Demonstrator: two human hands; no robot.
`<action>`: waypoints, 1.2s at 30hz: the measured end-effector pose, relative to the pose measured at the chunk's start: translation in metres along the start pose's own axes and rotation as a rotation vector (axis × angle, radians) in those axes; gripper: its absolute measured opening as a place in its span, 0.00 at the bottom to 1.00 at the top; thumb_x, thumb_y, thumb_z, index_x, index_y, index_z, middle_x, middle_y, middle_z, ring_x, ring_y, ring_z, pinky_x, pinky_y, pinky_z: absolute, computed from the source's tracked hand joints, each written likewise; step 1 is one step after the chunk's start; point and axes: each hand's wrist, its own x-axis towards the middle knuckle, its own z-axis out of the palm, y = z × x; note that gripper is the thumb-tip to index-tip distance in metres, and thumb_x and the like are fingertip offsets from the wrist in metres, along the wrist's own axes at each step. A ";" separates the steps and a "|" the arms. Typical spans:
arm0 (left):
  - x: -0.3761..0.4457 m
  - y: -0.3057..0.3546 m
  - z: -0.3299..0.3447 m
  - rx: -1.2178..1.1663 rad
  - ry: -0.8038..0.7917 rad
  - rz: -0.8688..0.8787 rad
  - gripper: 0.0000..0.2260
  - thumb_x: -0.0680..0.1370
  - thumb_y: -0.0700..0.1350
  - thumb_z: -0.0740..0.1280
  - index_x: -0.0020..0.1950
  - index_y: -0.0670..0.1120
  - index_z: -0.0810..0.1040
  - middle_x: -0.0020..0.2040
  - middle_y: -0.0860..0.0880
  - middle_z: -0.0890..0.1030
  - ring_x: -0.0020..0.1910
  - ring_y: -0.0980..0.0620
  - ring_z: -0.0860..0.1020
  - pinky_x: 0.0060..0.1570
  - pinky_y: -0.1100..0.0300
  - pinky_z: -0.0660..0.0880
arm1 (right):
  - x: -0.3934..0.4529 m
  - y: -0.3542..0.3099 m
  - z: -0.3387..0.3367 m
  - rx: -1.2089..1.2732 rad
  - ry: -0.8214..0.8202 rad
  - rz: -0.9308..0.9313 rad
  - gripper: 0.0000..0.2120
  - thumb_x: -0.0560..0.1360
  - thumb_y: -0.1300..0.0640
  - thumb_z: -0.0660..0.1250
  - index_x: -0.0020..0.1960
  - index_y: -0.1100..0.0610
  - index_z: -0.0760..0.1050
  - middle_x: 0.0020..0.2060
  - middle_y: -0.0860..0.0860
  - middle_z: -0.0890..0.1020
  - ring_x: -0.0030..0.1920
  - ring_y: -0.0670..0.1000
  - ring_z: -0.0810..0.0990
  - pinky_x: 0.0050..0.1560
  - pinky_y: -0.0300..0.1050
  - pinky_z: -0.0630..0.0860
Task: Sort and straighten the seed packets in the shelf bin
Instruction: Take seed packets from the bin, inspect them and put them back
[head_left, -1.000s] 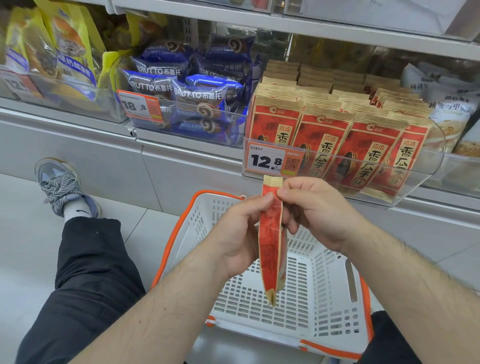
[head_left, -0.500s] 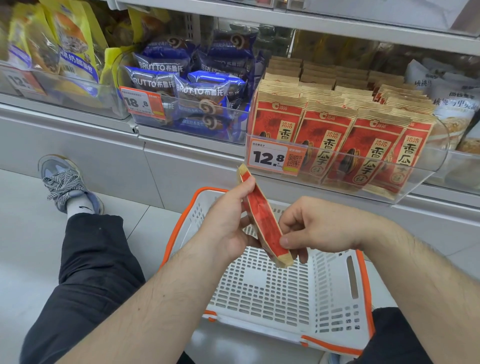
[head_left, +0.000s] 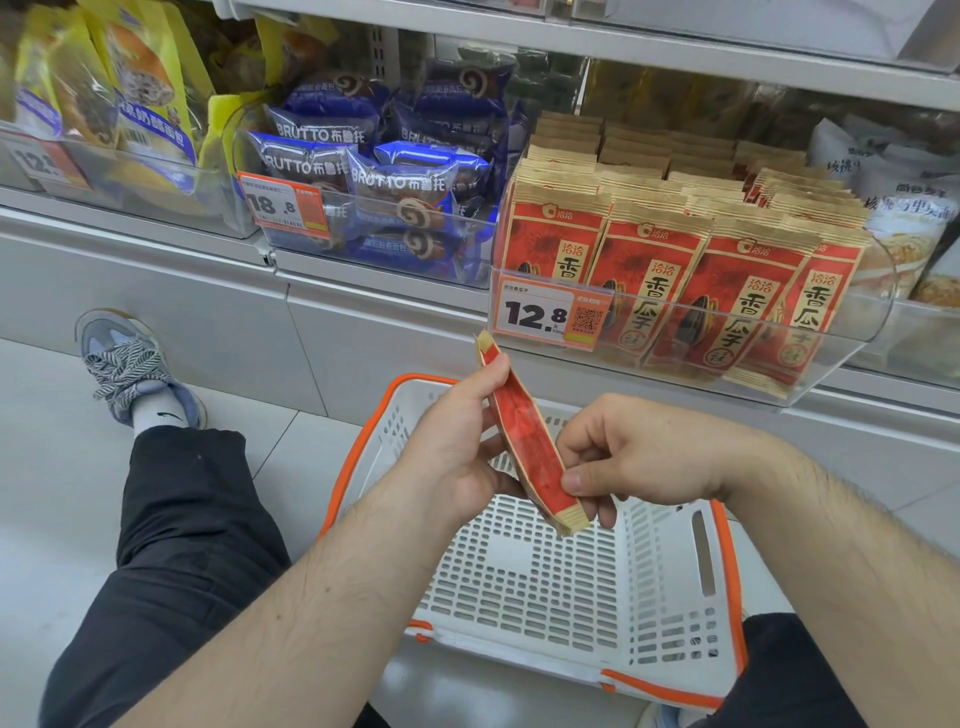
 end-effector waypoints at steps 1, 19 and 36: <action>0.001 0.000 -0.001 -0.011 -0.006 0.004 0.15 0.78 0.56 0.69 0.55 0.46 0.79 0.41 0.47 0.77 0.44 0.45 0.76 0.41 0.47 0.76 | 0.000 -0.001 -0.001 0.013 0.004 -0.007 0.10 0.78 0.65 0.66 0.39 0.60 0.80 0.30 0.48 0.83 0.32 0.47 0.81 0.37 0.34 0.73; 0.003 -0.004 -0.012 0.019 -0.170 0.112 0.22 0.84 0.54 0.54 0.60 0.42 0.82 0.56 0.40 0.85 0.54 0.40 0.84 0.56 0.42 0.78 | 0.020 0.015 0.002 0.402 0.495 0.128 0.16 0.71 0.55 0.76 0.52 0.63 0.77 0.34 0.55 0.81 0.29 0.48 0.75 0.27 0.39 0.69; 0.001 -0.003 -0.010 0.201 -0.036 0.313 0.16 0.83 0.48 0.57 0.59 0.42 0.81 0.53 0.39 0.85 0.56 0.37 0.82 0.63 0.36 0.74 | 0.020 0.011 0.002 0.396 0.658 -0.033 0.18 0.82 0.59 0.62 0.42 0.73 0.74 0.29 0.51 0.82 0.25 0.48 0.72 0.28 0.34 0.69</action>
